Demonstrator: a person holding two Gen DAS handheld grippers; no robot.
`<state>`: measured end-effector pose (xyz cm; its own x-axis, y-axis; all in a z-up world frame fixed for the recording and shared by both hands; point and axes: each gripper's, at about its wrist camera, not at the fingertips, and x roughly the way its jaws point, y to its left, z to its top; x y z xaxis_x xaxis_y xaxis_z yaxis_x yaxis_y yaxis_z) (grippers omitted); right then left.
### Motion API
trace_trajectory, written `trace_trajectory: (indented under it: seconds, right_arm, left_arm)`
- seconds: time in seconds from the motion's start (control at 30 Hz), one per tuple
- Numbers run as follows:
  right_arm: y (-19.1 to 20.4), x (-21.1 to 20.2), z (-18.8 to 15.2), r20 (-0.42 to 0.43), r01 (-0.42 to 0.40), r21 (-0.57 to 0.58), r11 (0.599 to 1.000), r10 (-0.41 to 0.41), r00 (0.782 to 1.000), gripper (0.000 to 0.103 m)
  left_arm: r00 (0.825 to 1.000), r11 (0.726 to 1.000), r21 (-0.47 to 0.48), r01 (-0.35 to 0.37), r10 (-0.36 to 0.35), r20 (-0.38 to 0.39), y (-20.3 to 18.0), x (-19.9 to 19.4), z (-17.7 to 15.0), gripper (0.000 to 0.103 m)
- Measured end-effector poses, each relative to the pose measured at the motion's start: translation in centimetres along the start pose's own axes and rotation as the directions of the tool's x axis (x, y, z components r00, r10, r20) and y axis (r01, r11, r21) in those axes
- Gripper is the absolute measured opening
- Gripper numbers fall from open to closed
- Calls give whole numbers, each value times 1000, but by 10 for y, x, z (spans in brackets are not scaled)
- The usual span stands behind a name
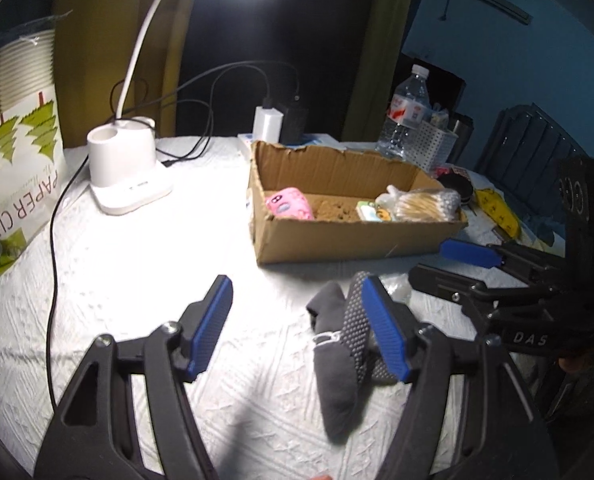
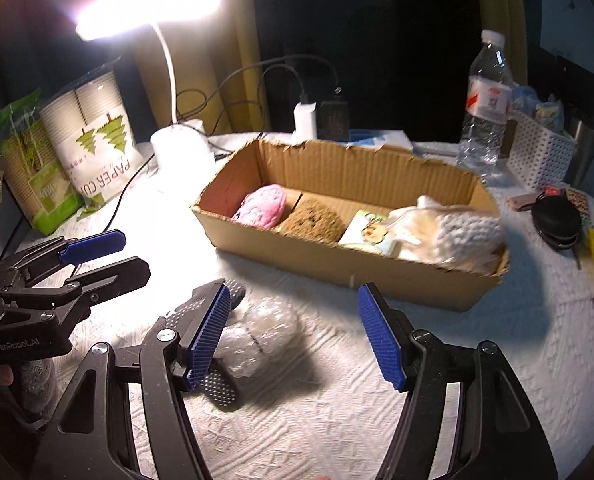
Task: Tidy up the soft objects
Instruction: 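Grasp the grey dotted glove with the left tool while the right tool grasps the bubble wrap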
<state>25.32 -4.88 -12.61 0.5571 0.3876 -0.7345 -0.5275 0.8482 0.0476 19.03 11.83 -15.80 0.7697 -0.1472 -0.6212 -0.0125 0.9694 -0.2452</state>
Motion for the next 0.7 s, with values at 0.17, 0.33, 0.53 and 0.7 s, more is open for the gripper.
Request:
trace_trajectory:
  seconds: [0.17, 0.33, 0.53, 0.7]
  right_arm:
    - [5, 20, -10, -50, -24, 21, 999, 25, 998, 70]
    - [0, 38, -19, -96, -43, 77, 996, 50, 994, 70]
    - [-3, 45, -24, -119, -102, 106, 989, 115, 986, 57]
    - [-8, 34, -24, -90, -118, 91, 989, 127, 988, 45]
  left_arm:
    - [1000, 1000, -11, -11, 11, -21, 7, 0, -11, 68]
    - [999, 1000, -11, -21, 21, -44, 8, 2, -18, 68]
    - [997, 1000, 11, -18, 19, -71, -4, 10, -22, 69]
    - [994, 999, 35, -12, 16, -107, -19, 23, -25, 69]
